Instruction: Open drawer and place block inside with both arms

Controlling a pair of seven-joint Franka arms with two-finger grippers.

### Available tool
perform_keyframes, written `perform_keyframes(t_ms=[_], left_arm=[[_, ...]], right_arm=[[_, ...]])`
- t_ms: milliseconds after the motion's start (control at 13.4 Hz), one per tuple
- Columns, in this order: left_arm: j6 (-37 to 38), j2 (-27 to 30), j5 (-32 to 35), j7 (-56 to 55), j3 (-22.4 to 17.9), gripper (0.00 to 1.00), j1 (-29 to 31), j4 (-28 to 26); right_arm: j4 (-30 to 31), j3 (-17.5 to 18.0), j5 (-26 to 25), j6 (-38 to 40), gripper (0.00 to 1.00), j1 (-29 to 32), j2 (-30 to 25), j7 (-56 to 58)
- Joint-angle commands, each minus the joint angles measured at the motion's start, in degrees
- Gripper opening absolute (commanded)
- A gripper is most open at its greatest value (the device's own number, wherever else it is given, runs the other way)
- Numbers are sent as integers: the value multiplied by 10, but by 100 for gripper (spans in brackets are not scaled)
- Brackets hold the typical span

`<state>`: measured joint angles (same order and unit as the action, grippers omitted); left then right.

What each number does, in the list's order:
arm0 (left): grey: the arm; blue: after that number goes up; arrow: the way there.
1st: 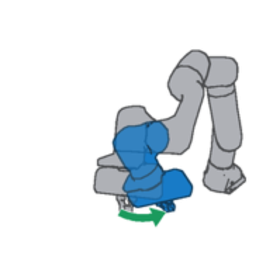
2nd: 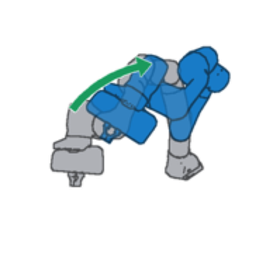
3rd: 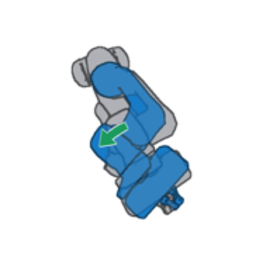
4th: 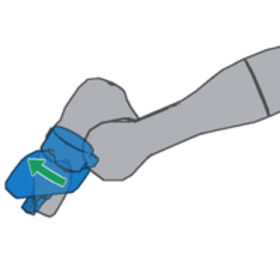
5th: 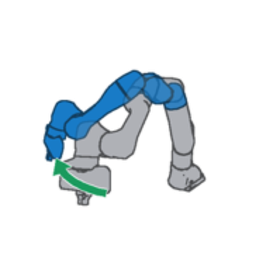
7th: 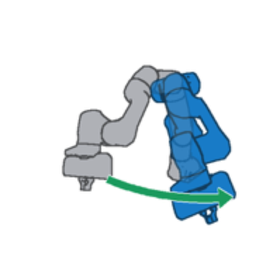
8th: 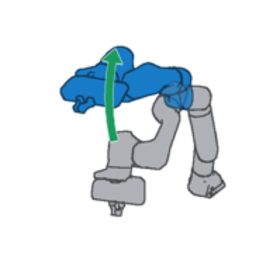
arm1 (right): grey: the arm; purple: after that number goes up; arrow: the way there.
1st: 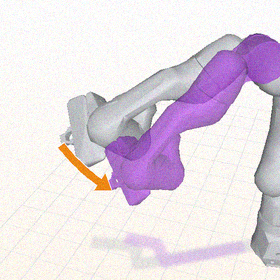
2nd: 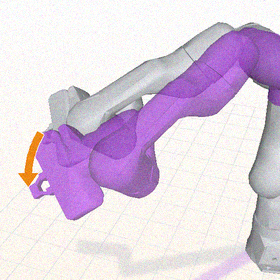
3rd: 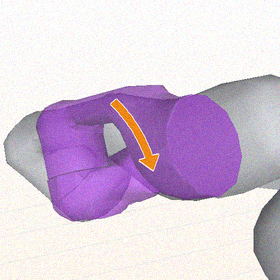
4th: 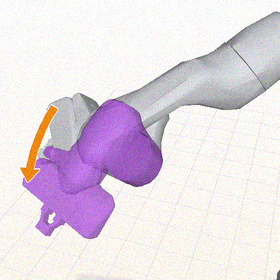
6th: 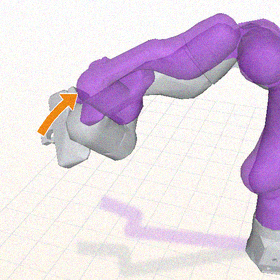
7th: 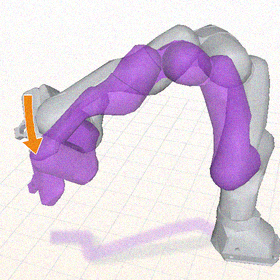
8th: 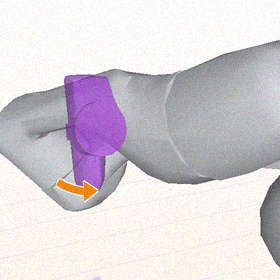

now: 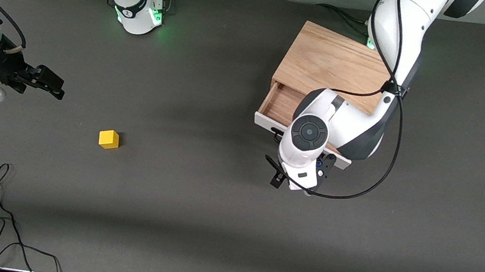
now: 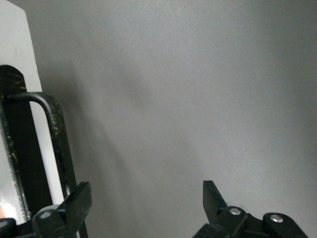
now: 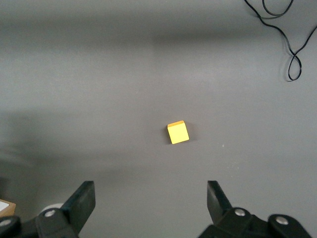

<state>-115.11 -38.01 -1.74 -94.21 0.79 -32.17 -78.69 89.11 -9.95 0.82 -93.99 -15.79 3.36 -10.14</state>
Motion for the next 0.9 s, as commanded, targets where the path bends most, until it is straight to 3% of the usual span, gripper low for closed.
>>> perform_keyframes(t_ms=[0,299,822], left_arm=[[8,-8,6,-12,-10,100,0,46],[38,18,24,55,-42,100,6,71],[210,127,0,432,-40,100,126,69]], right_arm=[[-9,-1,3,8,100,-2,-1,-10],[-8,-2,3,9,100,-2,-1,-10],[-12,-1,3,6,100,-2,0,-9]])
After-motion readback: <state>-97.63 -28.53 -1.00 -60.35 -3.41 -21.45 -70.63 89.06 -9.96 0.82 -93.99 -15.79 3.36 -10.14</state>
